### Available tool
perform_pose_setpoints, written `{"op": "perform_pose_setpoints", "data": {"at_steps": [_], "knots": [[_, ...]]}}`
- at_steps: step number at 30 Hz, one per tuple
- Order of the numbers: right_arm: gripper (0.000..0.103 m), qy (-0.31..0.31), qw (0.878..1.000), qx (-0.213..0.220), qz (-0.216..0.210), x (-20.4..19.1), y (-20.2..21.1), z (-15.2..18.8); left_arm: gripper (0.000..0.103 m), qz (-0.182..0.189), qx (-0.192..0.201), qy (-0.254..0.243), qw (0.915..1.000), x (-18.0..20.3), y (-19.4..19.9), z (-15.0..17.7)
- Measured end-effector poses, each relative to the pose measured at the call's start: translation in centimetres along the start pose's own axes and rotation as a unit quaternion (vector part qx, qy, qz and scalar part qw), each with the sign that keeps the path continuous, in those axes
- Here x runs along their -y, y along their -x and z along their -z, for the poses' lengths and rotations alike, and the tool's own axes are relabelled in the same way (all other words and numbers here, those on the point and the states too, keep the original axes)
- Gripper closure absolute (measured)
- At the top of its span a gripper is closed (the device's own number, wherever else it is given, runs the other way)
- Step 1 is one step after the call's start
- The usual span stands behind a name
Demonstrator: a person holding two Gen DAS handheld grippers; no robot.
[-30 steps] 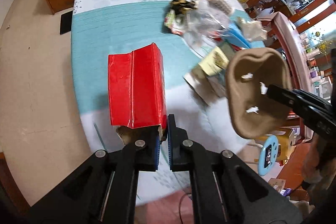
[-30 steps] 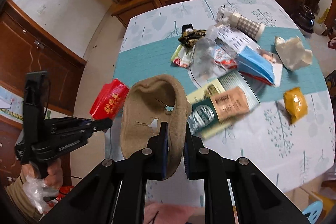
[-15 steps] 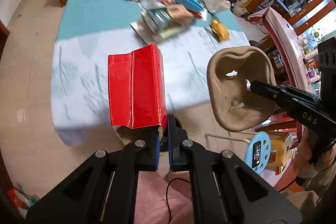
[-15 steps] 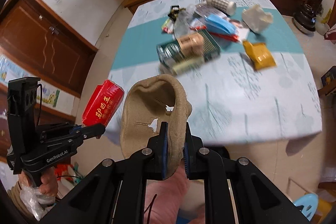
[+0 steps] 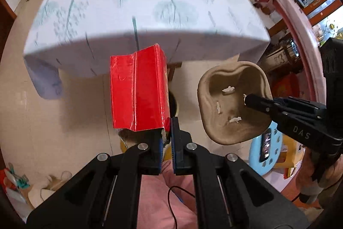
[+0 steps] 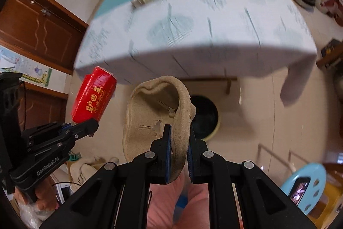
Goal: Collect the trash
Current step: 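Carry the red box and tan cup down to the black trash bin, then open both tools to drop the red box and tan cup into the bin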
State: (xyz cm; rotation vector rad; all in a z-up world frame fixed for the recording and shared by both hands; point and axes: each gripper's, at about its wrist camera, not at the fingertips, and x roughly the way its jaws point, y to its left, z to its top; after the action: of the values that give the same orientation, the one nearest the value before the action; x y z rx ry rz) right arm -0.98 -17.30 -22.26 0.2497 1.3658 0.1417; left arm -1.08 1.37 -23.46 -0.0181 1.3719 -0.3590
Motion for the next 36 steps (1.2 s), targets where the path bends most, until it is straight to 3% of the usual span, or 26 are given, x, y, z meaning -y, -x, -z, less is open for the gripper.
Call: {"op": "perform_pose_setpoints", "data": {"at_steps": [8,15,24,30,33,35,36], "knots": [[0.091,-0.054,0.997,-0.039,0.047,4.9,-10.7,4.1,0.099,0.002,-0.041,0.013,0.9991,-1.5,-10.9,3.0],[0.091,-0.102,0.99,-0.072,0.073,9.0,-20.8,6.0,0.099,-0.008,-0.066,-0.012,0.9977,-2.5,-20.4,3.6],[0.091,-0.108,0.986,-0.093,0.091,10.6,-29.9,5.5,0.098,0.003,-0.073,-0.035,0.9967,-3.6,-28.0,2.4],[0.09,-0.111,0.987,-0.093,0.069,10.9,-34.2,4.0,0.098,-0.018,-0.078,-0.048,0.9956,-4.2,-30.3,1.2],[0.072,-0.111,0.987,-0.101,0.06,10.5,-35.6,3.4,0.097,-0.026,-0.079,-0.044,0.9956,-4.7,-30.2,1.1],[0.052,-0.111,0.987,-0.095,0.062,10.3,-36.0,2.9,0.097,-0.033,-0.08,-0.042,0.9954,-5.0,-29.8,1.1],[0.05,-0.11,0.988,-0.089,0.063,10.1,-35.9,2.8,0.097,-0.035,-0.08,-0.041,0.9954,-5.2,-29.8,1.1]]}}
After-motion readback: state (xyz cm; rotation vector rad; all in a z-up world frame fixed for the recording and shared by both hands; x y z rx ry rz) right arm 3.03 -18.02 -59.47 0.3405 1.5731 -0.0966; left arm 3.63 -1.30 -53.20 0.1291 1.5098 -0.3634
